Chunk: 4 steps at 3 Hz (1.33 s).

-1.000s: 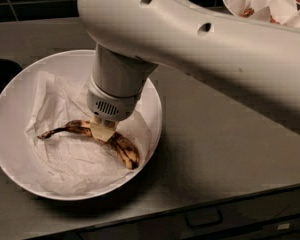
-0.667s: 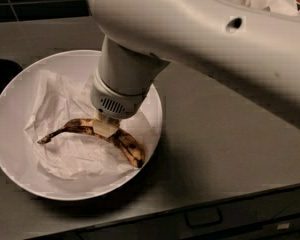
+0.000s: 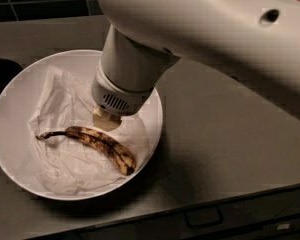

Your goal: Pick banana from white bowl

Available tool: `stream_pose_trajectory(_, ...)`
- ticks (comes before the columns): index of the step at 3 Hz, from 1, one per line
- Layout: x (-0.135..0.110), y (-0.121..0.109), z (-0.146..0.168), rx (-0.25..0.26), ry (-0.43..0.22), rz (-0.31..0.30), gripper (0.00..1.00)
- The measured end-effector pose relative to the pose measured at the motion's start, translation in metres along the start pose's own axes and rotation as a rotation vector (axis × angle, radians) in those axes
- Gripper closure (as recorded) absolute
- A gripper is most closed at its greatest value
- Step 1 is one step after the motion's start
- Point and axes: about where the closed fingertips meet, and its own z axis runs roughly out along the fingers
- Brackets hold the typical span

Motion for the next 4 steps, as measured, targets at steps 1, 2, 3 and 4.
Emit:
stream_pose_trajectory(1, 0.0000, 0.0000, 0.0000, 0.000, 0.000, 0.000, 0.82)
stream_pose_trajectory(2, -0.0007, 0.0003, -0.0010, 0.003, -0.001, -0.002, 0.58)
stream_pose_trajectory(3, -0.0033, 0.0009, -0.0019, 0.007, 0.000, -0.009, 0.35)
stream_pose_trajectory(4, -0.0098, 0.0007, 0.0005, 0.004, 0.001, -0.029, 0.16)
